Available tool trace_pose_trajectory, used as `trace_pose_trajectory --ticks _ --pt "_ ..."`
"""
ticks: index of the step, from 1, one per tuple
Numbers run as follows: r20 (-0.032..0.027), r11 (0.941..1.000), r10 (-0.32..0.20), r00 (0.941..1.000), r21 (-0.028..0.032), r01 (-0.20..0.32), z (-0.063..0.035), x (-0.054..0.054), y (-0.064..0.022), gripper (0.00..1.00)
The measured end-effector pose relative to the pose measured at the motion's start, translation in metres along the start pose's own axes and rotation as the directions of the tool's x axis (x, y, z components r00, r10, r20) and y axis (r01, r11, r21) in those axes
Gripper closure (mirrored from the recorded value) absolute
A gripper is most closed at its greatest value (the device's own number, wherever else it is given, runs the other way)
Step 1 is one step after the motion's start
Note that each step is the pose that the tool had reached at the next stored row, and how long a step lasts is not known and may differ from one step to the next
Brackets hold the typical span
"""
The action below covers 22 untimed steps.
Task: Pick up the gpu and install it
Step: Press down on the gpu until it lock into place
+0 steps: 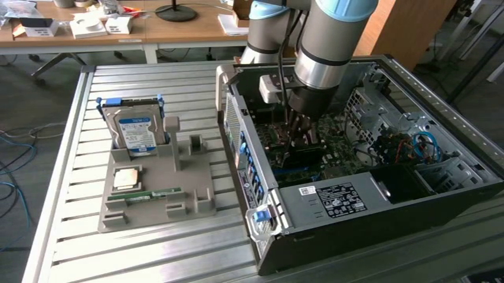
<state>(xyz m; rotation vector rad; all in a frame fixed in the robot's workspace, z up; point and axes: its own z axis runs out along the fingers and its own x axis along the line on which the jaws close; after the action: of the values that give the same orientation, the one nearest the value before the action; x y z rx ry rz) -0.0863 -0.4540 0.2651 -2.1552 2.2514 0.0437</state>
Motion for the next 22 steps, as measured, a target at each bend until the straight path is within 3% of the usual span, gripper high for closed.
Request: trace_pose_trajectory --ticks 7,22 --pt "0.0018 1.0 0.0 1.0 0.0008 0.0 0.0021 -0.0001 0.0 0.89" --pt "0.0001 1.0 0.0 1.0 0.0 0.0 0.0032 0.0001 0.0004 0.89"
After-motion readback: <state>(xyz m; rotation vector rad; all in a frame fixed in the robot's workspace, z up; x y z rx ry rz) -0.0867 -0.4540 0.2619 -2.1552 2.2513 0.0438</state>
